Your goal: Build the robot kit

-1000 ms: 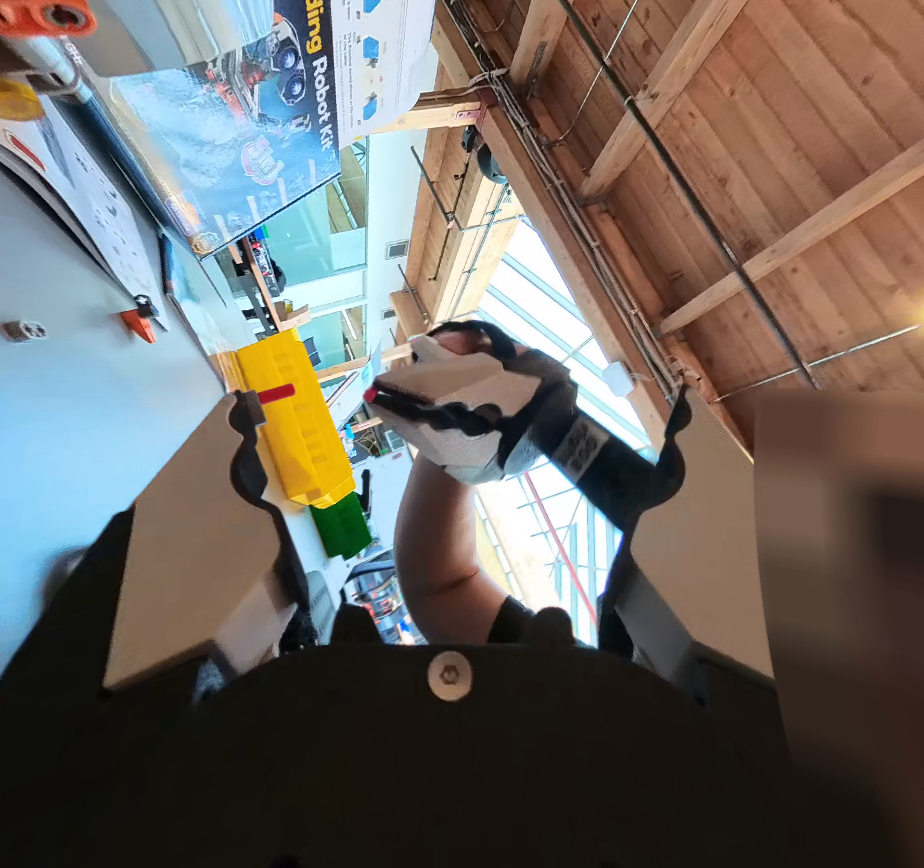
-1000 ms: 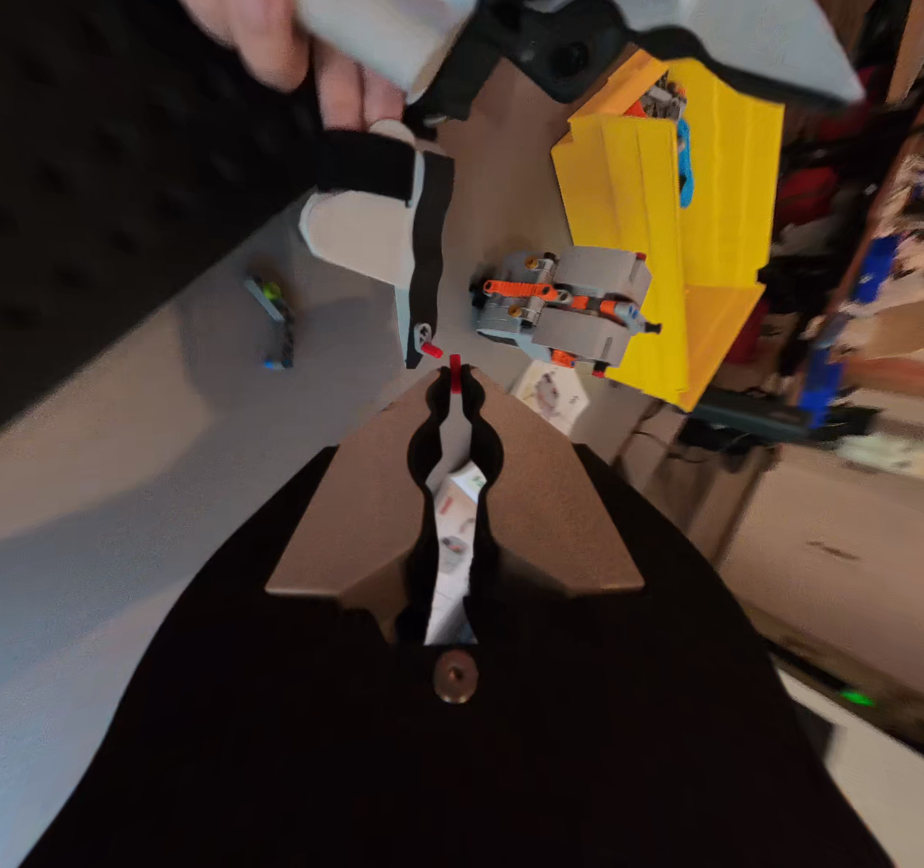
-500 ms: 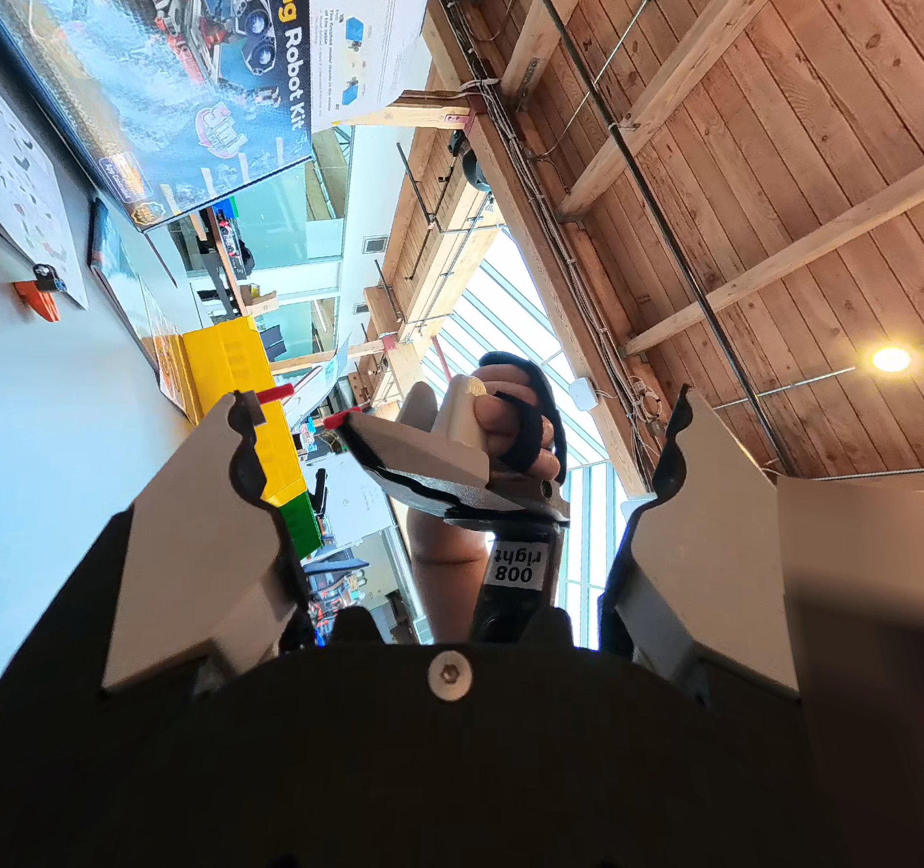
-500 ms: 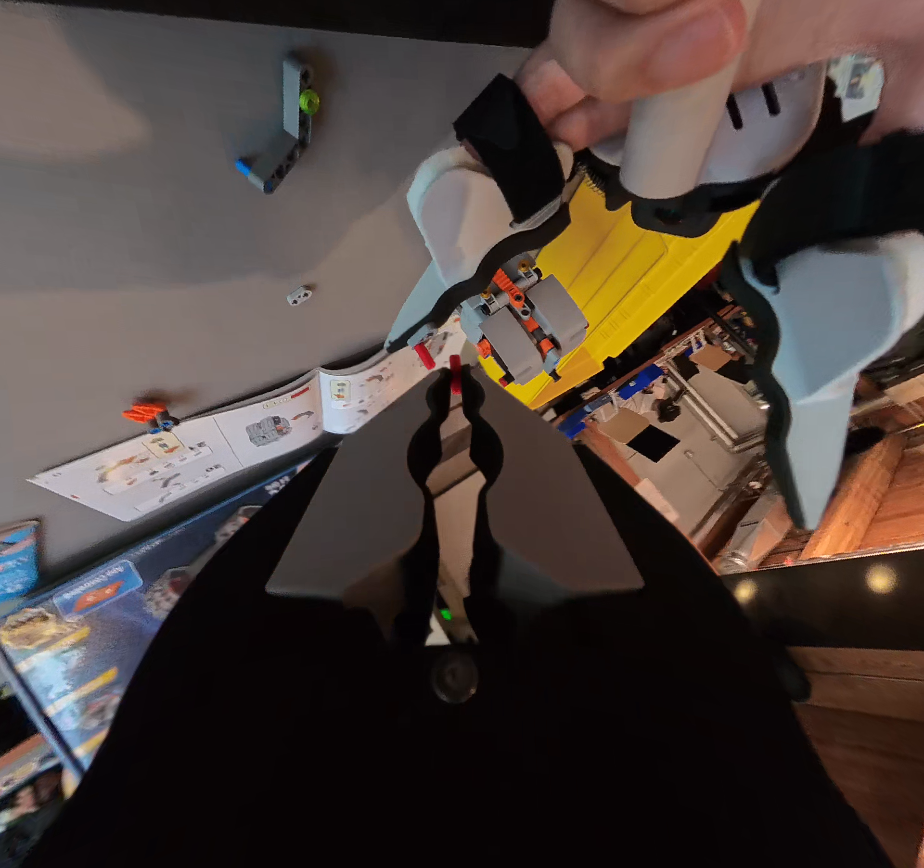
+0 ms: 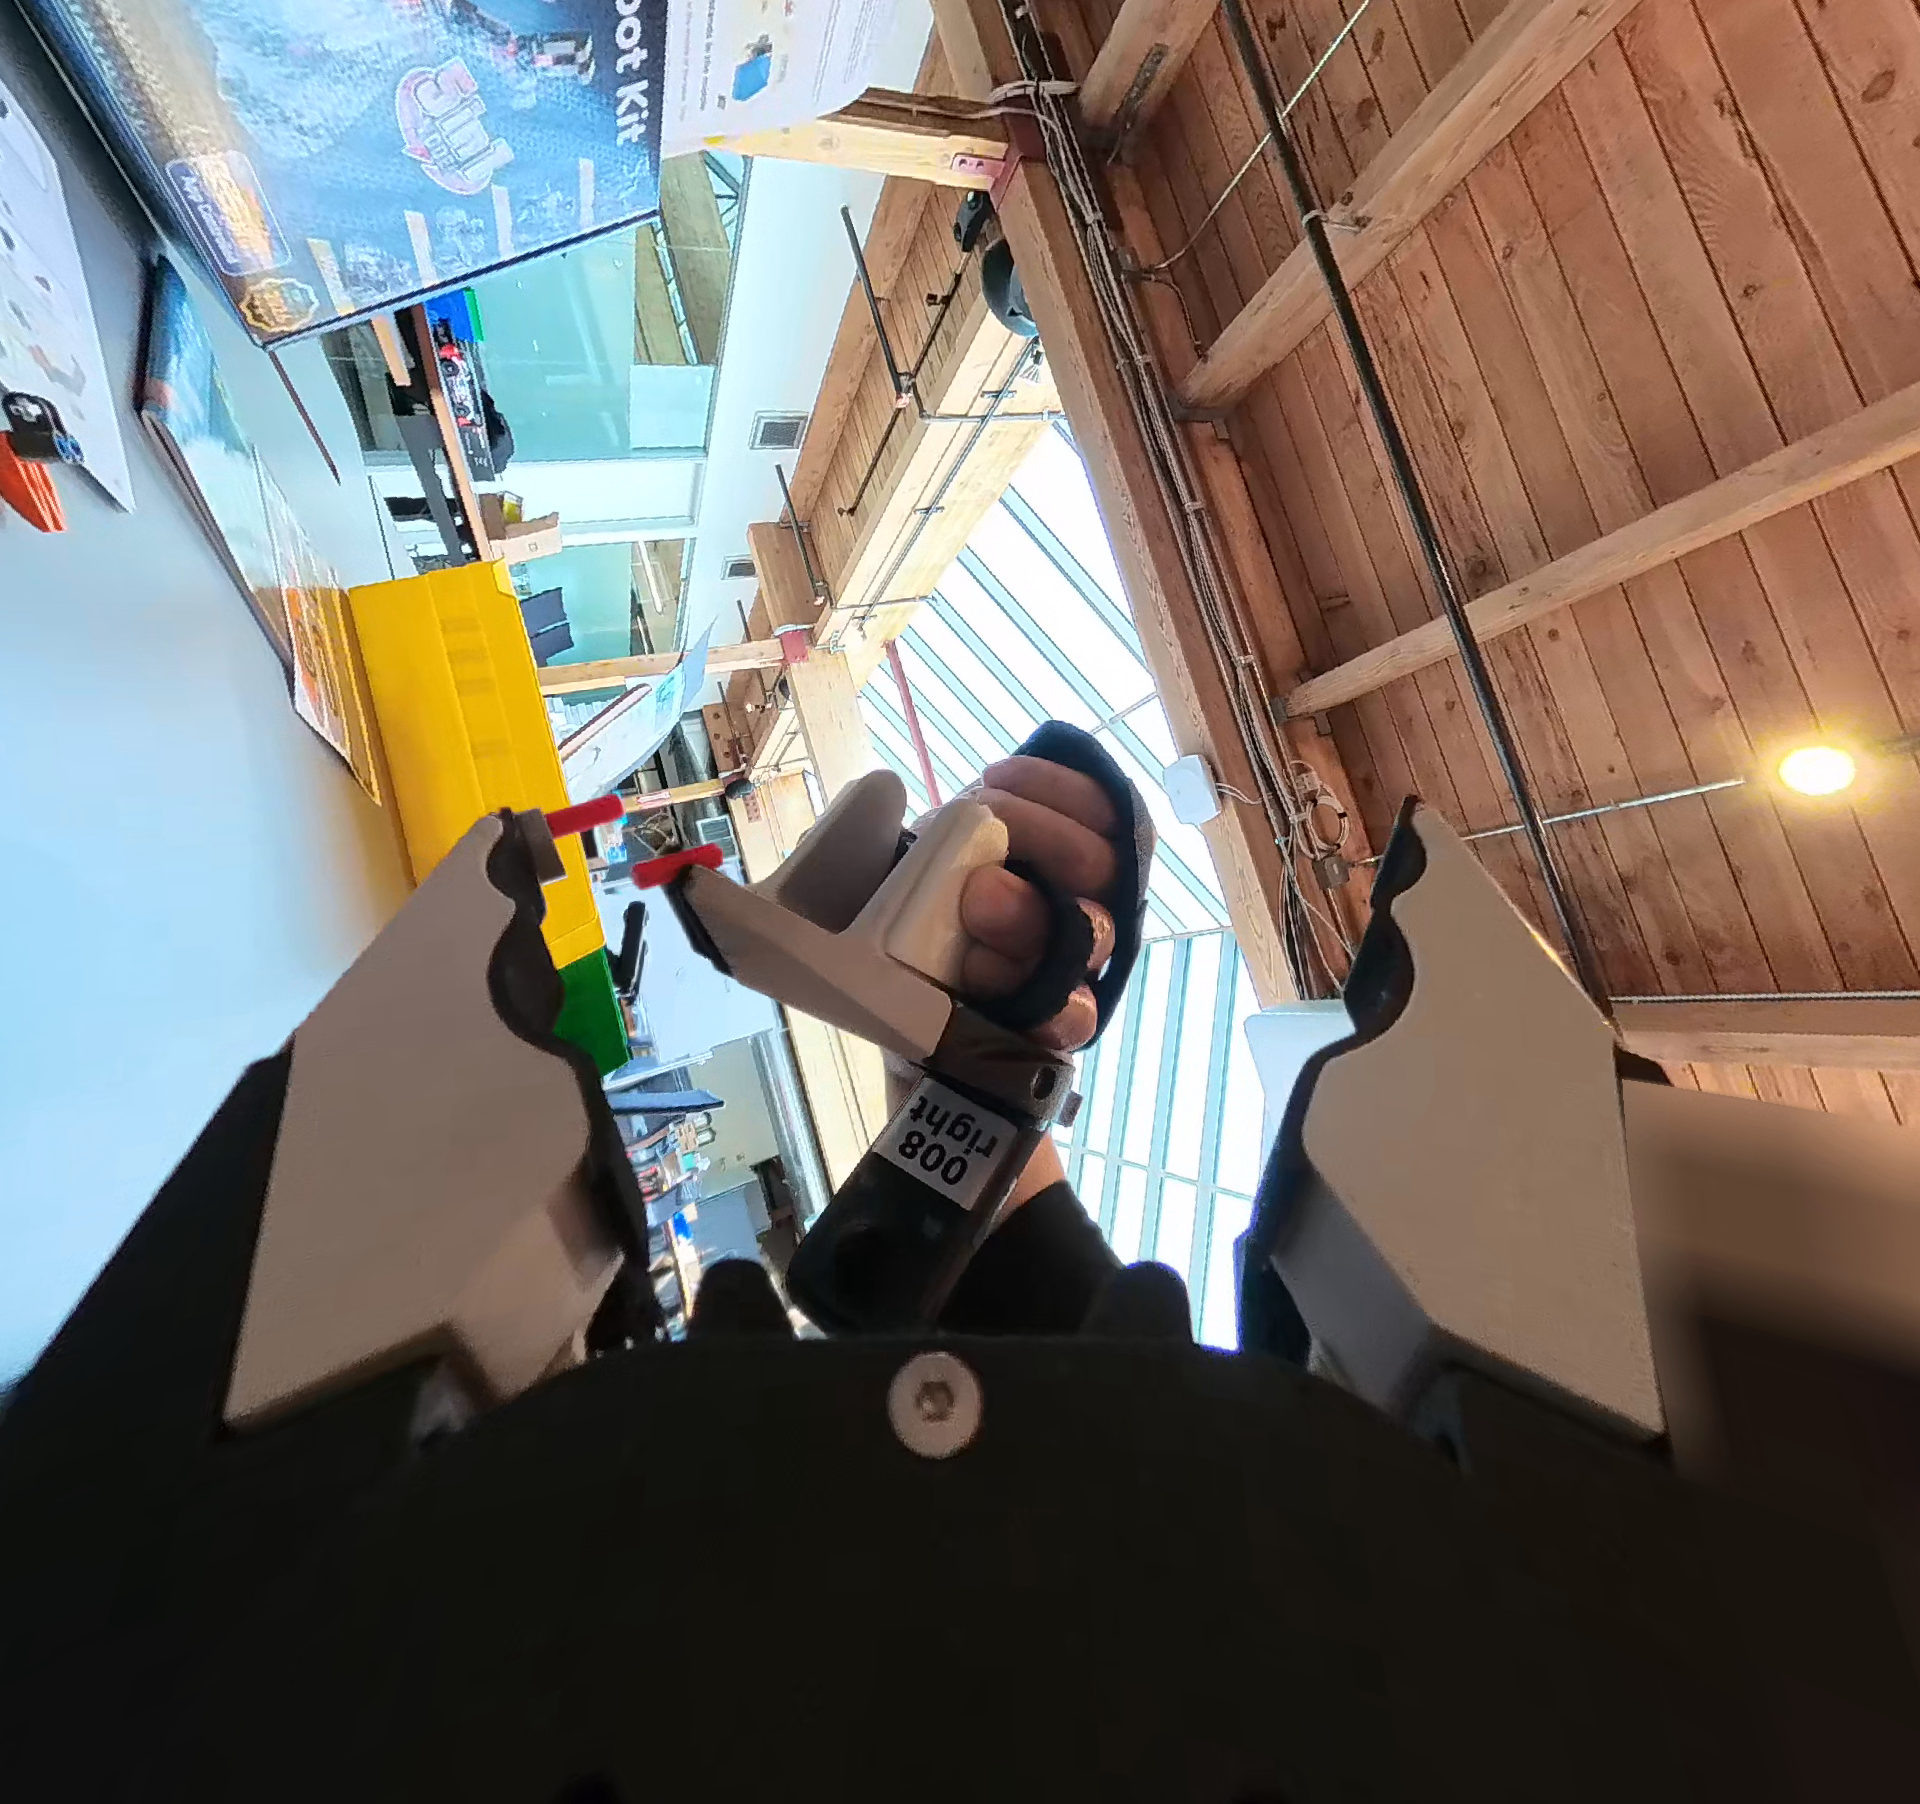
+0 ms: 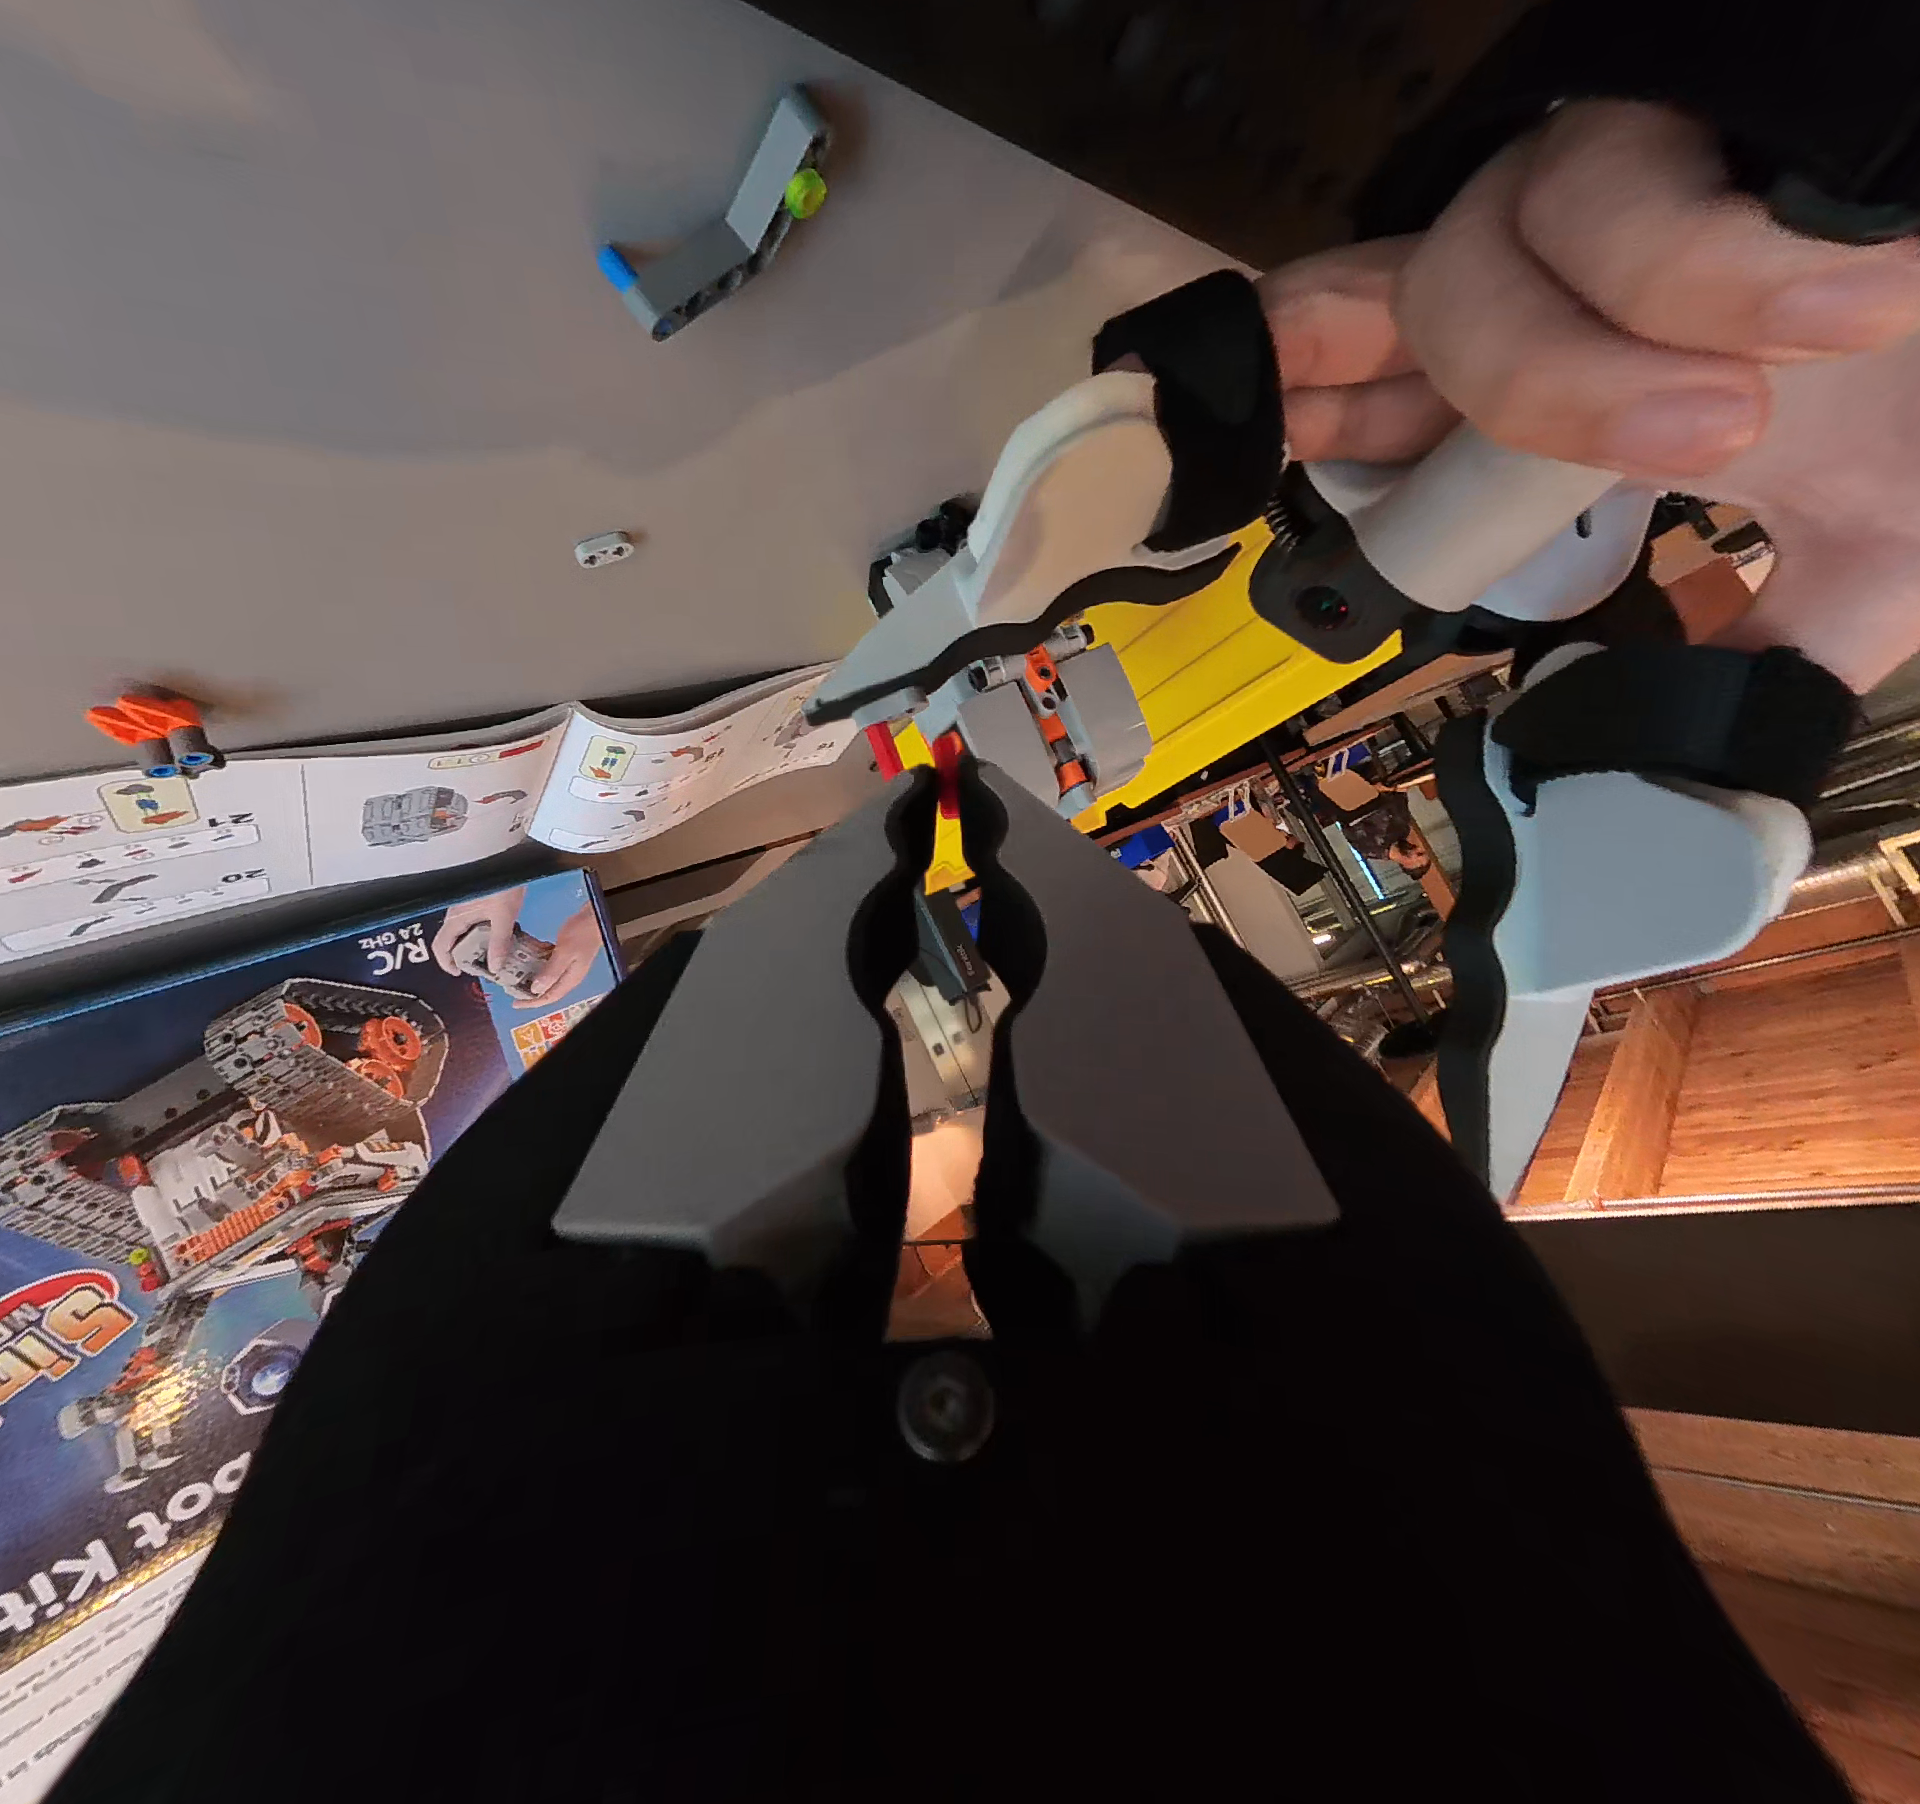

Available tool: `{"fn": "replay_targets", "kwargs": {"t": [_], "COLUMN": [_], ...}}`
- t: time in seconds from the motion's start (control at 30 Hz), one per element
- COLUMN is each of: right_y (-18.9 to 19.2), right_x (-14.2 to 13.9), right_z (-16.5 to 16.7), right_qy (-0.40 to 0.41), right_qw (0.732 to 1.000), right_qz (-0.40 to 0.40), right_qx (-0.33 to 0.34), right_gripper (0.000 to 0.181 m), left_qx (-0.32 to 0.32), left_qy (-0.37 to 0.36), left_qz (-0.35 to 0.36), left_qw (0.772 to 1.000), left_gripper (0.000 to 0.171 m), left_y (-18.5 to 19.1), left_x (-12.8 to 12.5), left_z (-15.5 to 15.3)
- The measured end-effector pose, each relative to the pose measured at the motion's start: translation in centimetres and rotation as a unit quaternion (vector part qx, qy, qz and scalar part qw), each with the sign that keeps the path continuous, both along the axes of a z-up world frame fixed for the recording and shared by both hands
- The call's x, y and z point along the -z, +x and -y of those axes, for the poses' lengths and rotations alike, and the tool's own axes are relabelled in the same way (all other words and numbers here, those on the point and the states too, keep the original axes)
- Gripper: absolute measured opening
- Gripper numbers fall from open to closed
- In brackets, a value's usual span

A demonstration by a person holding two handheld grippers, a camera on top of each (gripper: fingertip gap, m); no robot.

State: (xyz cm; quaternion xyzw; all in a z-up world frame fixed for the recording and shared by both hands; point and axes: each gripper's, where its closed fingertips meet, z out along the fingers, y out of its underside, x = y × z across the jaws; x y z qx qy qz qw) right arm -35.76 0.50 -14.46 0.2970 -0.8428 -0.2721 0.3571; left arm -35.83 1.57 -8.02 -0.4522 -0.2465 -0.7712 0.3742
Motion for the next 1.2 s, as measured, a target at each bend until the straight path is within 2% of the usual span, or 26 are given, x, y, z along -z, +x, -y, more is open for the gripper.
{"fn": "replay_targets", "kwargs": {"t": [0.63, 0.8, 1.2], "right_y": [2.1, 2.7, 4.2], "right_x": [1.2, 1.5, 2.5], "right_z": [0.4, 1.1, 1.7], "right_qy": [0.009, 0.010, 0.002], "right_qw": [0.998, 0.998, 0.997], "right_qz": [0.054, 0.062, 0.077], "right_qx": [-0.019, -0.029, -0.026], "right_gripper": [0.004, 0.004, 0.004], "left_qx": [0.081, 0.123, 0.171], "left_qy": [0.004, 0.005, -0.006], "left_qz": [-0.066, -0.064, -0.052], "left_qw": [0.995, 0.990, 0.984], "left_gripper": [0.150, 0.149, 0.146], "left_y": [3.2, 4.5, 5.3], "left_x": [1.2, 1.4, 2.0], "left_z": [1.0, 1.7, 2.1]}}
